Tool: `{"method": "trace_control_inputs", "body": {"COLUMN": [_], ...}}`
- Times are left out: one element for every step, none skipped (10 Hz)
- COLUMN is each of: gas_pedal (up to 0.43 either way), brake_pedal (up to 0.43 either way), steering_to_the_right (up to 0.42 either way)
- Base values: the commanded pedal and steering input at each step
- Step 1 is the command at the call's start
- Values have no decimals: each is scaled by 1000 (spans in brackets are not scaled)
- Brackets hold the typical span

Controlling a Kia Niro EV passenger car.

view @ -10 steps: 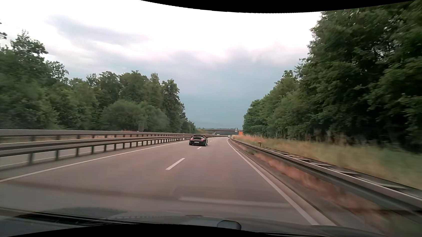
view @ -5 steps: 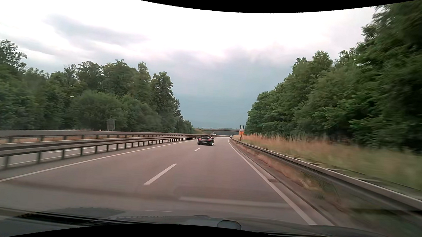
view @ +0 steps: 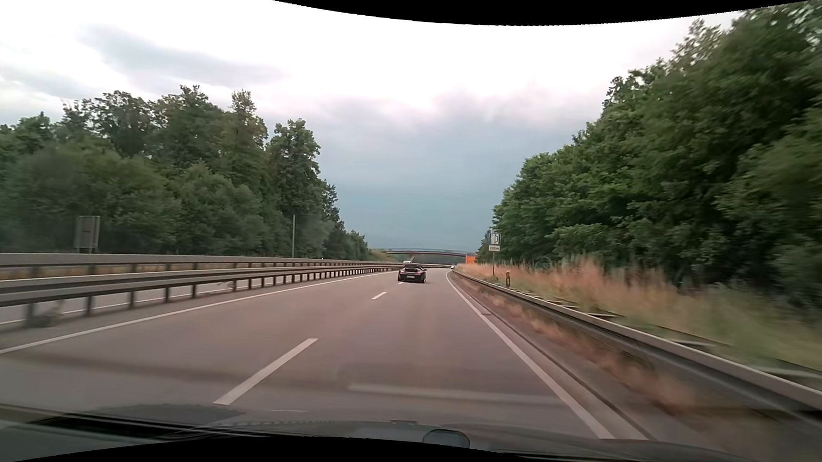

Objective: Follow the waypoints while adhering to traffic rules and regulations

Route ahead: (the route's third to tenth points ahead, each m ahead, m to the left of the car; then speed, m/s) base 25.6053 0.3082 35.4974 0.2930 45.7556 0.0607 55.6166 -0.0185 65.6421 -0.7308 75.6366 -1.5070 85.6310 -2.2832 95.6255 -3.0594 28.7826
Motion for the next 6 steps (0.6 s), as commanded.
{"method": "trace_control_inputs", "body": {"gas_pedal": [248, 248, 248, 248, 248, 248], "brake_pedal": [0, 0, 0, 0, 0, 0], "steering_to_the_right": [5, 5, 5, 4, 4, 6]}}
